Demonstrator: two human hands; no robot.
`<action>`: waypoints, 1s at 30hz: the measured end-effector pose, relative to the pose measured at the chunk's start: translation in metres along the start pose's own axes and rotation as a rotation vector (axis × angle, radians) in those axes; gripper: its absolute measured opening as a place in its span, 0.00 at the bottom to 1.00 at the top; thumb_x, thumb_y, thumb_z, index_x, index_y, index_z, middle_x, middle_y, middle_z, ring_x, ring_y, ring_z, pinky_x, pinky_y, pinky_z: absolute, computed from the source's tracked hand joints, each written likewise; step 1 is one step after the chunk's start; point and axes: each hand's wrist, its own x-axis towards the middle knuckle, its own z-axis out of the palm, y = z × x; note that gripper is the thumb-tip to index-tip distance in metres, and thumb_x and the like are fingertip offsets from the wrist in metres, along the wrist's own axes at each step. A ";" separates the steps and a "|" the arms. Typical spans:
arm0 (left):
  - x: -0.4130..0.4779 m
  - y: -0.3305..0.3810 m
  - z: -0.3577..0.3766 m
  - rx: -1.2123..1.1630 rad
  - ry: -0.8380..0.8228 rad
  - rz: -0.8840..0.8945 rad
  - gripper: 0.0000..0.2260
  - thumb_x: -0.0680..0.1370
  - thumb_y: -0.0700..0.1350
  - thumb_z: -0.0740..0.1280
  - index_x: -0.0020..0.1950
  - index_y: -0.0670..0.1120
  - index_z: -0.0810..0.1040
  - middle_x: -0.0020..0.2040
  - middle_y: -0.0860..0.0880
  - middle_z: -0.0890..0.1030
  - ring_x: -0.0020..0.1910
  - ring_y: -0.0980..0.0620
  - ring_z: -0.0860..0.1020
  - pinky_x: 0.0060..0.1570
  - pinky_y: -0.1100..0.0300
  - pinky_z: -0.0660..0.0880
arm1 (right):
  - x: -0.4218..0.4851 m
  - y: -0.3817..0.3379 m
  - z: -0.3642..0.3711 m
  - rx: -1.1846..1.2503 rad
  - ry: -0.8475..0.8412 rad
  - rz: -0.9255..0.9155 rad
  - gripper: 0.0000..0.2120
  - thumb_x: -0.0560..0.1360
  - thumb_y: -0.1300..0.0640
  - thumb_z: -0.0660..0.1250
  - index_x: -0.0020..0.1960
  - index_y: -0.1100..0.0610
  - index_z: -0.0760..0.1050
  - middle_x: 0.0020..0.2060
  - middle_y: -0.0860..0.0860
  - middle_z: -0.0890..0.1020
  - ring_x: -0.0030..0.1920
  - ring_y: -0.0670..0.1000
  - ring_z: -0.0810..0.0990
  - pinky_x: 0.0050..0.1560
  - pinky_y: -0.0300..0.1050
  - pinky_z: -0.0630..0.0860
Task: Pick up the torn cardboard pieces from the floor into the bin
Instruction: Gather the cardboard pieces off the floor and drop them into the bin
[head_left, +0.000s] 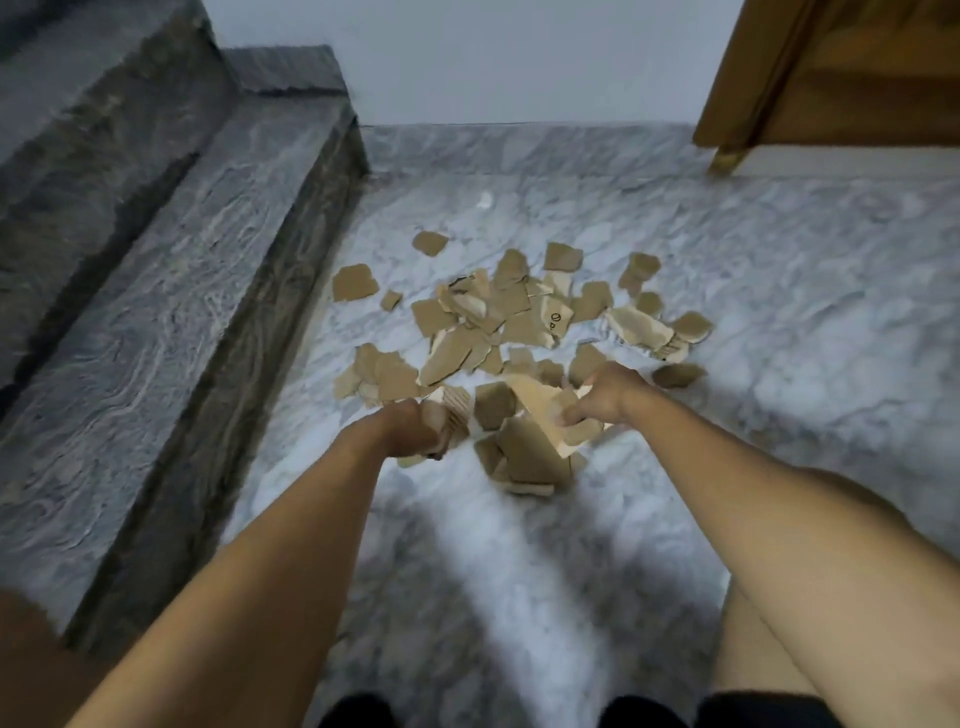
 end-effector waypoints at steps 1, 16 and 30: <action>0.003 0.001 0.001 0.029 -0.022 -0.013 0.25 0.76 0.48 0.69 0.69 0.41 0.70 0.66 0.40 0.74 0.64 0.41 0.73 0.60 0.51 0.73 | 0.003 0.001 0.005 0.025 -0.037 0.025 0.44 0.62 0.47 0.83 0.72 0.59 0.70 0.67 0.54 0.76 0.64 0.56 0.77 0.54 0.47 0.77; 0.113 -0.042 0.084 0.015 0.110 0.103 0.33 0.77 0.62 0.61 0.76 0.46 0.58 0.73 0.40 0.58 0.71 0.37 0.58 0.66 0.41 0.64 | 0.057 -0.009 0.143 -0.121 0.216 0.211 0.52 0.59 0.39 0.81 0.72 0.53 0.55 0.64 0.56 0.70 0.64 0.61 0.73 0.60 0.58 0.70; 0.126 -0.048 0.024 -0.163 -0.066 0.154 0.19 0.79 0.40 0.64 0.71 0.42 0.71 0.61 0.47 0.78 0.59 0.47 0.76 0.43 0.74 0.68 | 0.046 0.033 0.092 0.557 0.051 0.166 0.31 0.52 0.49 0.84 0.54 0.50 0.83 0.49 0.47 0.86 0.51 0.51 0.84 0.55 0.51 0.81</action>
